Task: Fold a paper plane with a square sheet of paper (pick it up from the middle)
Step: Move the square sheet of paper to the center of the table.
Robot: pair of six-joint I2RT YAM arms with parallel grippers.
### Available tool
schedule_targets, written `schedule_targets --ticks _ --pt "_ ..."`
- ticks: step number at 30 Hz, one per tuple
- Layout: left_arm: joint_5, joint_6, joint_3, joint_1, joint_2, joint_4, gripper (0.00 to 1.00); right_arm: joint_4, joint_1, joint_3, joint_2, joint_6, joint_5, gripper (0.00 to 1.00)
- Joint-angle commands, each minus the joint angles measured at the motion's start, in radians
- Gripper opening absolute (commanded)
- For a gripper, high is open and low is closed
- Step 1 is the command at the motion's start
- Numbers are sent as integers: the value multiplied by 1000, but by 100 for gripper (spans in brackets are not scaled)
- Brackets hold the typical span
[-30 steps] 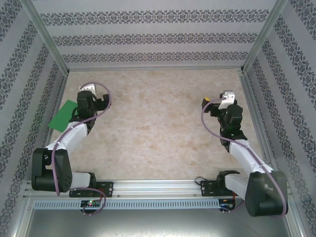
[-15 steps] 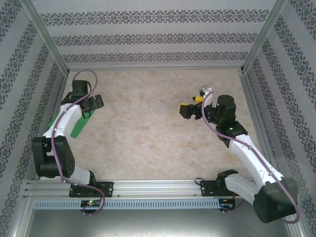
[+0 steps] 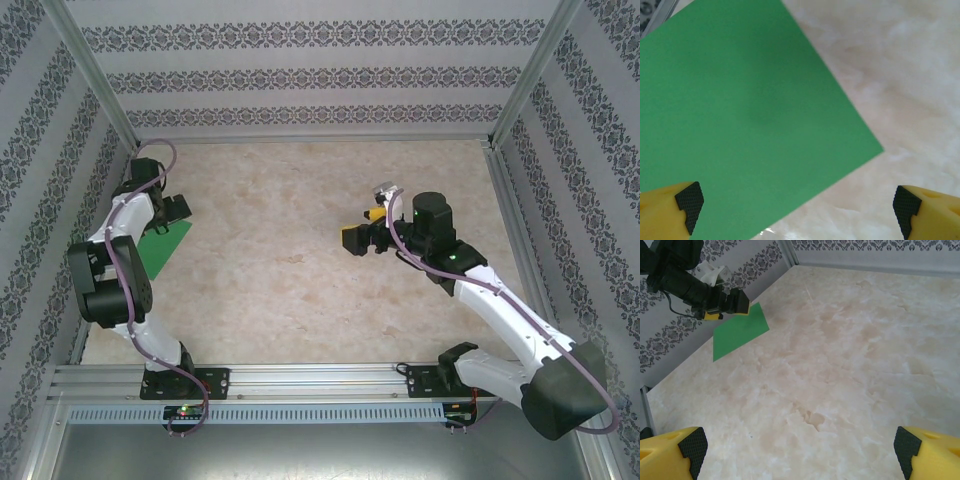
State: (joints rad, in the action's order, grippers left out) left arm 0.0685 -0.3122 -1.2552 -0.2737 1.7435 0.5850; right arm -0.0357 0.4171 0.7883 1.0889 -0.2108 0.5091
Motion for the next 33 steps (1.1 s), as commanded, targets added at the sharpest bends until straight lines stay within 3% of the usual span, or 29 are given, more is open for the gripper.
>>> schedule_targets --ticks 1,17,33 --pt "31 -36 -20 -30 48 45 100 1 13 21 14 1 -9 98" --pt "-48 -50 -73 -108 221 31 100 -5 19 81 91 -10 15 98" --pt "-136 -44 -88 -80 266 76 99 -34 21 120 131 -12 -8 98"
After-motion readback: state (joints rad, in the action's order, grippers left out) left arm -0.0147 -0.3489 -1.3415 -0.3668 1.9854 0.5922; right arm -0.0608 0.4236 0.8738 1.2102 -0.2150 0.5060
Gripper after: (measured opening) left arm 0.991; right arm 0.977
